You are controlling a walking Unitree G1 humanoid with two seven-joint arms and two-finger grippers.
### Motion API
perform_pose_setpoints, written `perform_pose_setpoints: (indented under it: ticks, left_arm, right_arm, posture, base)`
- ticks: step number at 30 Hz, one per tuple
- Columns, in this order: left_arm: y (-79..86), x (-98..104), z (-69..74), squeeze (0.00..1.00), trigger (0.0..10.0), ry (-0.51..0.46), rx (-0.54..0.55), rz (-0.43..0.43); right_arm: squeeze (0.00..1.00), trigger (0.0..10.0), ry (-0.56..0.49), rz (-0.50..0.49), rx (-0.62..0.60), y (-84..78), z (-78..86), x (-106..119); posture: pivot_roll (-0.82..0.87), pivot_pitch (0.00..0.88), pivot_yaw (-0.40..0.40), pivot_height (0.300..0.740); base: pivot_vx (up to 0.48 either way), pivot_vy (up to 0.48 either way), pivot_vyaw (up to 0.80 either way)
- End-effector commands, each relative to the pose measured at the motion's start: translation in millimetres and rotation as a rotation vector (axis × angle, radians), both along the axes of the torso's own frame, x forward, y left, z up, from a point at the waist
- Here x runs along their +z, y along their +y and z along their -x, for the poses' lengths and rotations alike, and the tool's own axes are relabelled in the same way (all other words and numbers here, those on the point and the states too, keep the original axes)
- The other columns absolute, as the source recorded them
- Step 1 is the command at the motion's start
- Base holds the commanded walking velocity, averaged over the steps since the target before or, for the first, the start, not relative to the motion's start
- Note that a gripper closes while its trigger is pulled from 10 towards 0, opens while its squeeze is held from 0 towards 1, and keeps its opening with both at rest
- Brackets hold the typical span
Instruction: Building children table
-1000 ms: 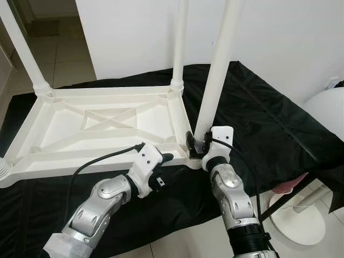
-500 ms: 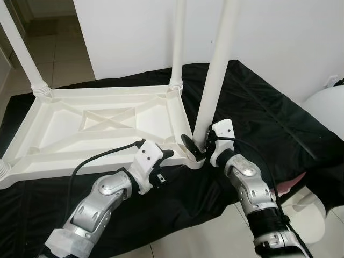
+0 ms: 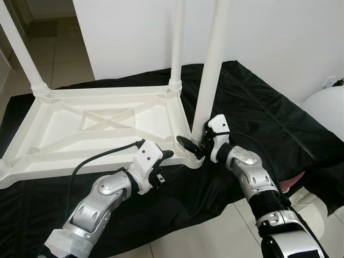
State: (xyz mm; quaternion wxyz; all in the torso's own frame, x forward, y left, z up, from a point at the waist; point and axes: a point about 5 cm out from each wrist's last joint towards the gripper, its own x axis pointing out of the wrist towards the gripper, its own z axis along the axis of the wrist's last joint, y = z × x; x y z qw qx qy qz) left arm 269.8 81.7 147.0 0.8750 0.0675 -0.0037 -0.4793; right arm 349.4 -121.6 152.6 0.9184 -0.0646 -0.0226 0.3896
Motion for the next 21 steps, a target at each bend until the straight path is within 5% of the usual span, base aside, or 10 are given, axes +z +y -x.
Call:
perform_pose_setpoints:
  ticks: [1, 8, 9, 21]
  left_arm:
    - [1.8, -0.3, 2.2, 0.0, 10.0, 0.002, -0.03, -0.016]
    - [2.0, 0.3, 1.4, 0.0, 10.0, 0.0, -0.031, -0.017]
    - [1.8, 0.6, 0.9, 0.0, 10.0, -0.001, -0.035, -0.019]
    - [1.4, 0.4, 1.0, 0.0, 10.0, 0.0, -0.042, -0.021]
  right_arm:
    - [0.0, 0.0, 0.005, 0.014, 0.022, -0.2, -1.3, -1.7]
    - [0.0, 0.0, 0.006, 0.01, 0.028, -3.3, -2.1, -2.9]
    - [0.0, 10.0, 0.003, -0.014, 0.017, -3.6, -1.0, -2.3]
    - [0.0, 10.0, 0.001, -0.1, -0.121, -0.2, 1.7, 2.0]
  posture:
    - [-0.05, 0.021, 0.002, 0.74]
    - [-0.06, 0.016, 0.01, 0.74]
    - [-0.06, 0.017, 0.013, 0.74]
    - [-0.07, 0.023, 0.013, 0.74]
  base:
    - [0.0, 0.0, 0.0]
    - [0.0, 0.0, 0.0]
    - [0.0, 0.0, 0.0]
    - [0.0, 0.0, 0.0]
